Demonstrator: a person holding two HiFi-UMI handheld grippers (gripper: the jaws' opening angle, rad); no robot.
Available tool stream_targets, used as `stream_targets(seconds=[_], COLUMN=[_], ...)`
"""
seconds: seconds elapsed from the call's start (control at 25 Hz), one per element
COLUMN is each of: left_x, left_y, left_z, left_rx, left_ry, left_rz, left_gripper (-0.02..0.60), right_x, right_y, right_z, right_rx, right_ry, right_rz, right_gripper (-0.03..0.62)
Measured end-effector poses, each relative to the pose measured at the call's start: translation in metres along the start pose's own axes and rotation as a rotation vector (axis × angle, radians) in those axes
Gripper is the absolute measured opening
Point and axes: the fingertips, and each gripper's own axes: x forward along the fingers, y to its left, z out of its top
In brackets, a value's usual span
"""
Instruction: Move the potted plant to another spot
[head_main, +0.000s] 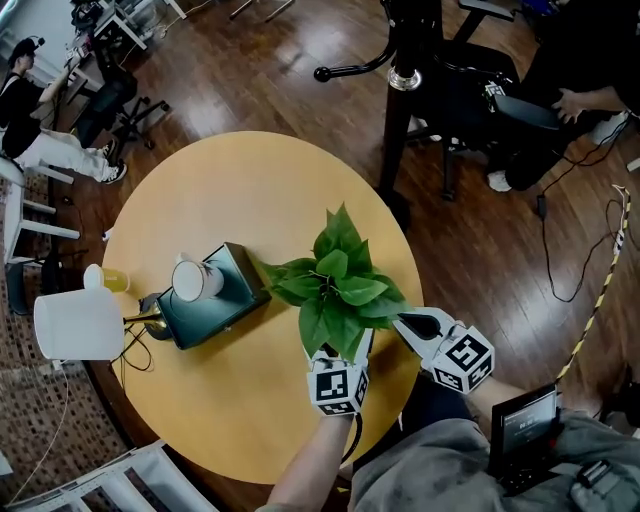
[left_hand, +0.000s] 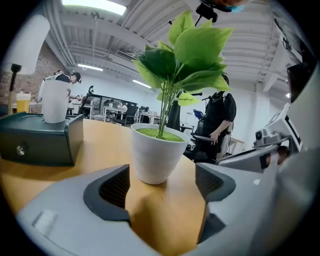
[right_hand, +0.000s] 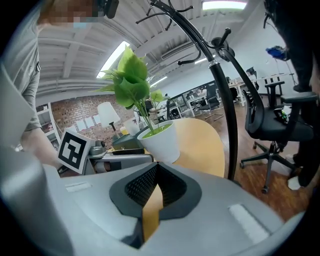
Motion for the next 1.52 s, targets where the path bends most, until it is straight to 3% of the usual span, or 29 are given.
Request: stream_targets(seconds=[0.48, 0.68, 1.0, 1.08, 1.52], left_x=[0.031, 0.040, 0.052, 0.055, 0.050], left_y=[0.003, 0.009, 0.011, 0.009, 0.008], left_z=[0.011, 0.028, 0.028, 0.027, 0.027], left_rx=[0.187, 0.215, 0.197, 0.186, 0.187], left_ry=[-0.032, -0.064, -0.092, -0.093, -0.079], left_rz=[-0.025, -0.021, -0.052, -0.067, -0.086], left_gripper=[0.588, 0.588, 0.576, 0.537, 0.526], right_x=[-0.008, -0.009, -0.008, -0.008, -0.011], right_y=[-0.008, -0.009, -0.009, -0.014, -0.018], right_z=[-0.005, -0.009, -0.013, -0.013, -0.008], right_rx=[0.012, 0.021, 0.021, 0.023, 0.020], right_ry=[-0.003, 0.004, 0.007, 0.003, 0.000], right_rz=[-0.025, -0.031, -0.035, -0.033, -0.042], right_gripper=[0.000, 0.000, 0.002, 0.000, 0.000])
